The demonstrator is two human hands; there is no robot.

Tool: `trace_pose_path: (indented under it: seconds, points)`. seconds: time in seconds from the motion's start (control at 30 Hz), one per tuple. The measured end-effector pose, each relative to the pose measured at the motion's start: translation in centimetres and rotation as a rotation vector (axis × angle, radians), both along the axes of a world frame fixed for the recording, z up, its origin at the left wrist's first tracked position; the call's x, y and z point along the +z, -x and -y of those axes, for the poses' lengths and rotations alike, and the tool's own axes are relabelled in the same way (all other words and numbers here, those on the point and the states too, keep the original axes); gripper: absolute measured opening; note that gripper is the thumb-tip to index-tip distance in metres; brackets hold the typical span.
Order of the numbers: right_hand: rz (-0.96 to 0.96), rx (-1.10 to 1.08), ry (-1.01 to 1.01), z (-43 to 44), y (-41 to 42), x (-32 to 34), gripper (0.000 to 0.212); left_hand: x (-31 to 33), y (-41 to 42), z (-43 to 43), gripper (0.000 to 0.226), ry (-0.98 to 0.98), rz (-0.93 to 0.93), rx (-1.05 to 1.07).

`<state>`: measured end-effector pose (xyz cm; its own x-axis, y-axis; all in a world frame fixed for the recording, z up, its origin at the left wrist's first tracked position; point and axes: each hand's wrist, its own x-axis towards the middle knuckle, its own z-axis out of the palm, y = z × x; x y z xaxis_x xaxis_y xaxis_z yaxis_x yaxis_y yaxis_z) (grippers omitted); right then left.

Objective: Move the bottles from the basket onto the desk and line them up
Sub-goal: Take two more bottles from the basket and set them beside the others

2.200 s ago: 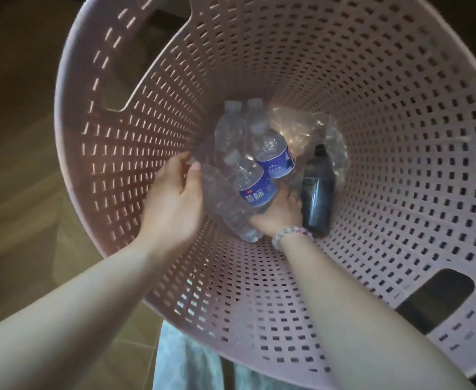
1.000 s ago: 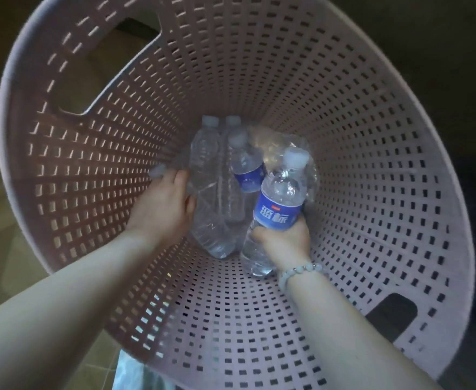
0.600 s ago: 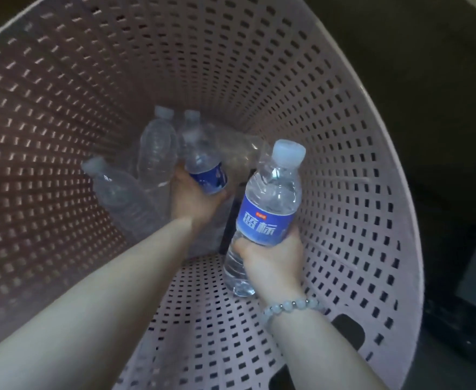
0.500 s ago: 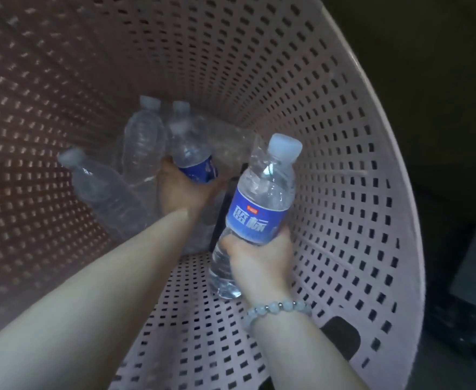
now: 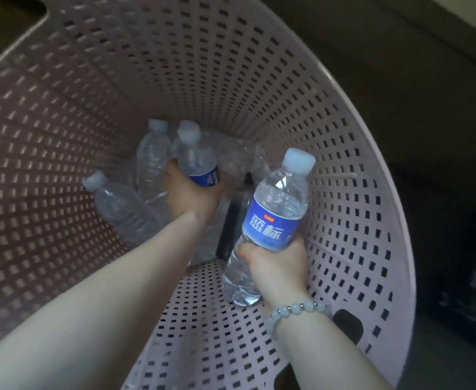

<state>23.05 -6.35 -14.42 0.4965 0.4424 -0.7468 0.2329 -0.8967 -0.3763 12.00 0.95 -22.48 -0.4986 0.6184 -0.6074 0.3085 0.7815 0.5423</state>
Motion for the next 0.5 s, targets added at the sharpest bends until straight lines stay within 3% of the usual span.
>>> trace_pose_path:
  seconds: [0.27, 0.5]
  points:
    - [-0.105, -0.150, -0.051, -2.6, 1.5, 6.9, 0.038, 9.5, 3.1, -0.4, 0.078, -0.100, 0.032, -0.345]
    - [-0.123, -0.081, -0.123, -5.1, 2.3, 17.1, 0.032, 22.0, 6.8, -1.6, 0.074, -0.118, -0.018, -0.518]
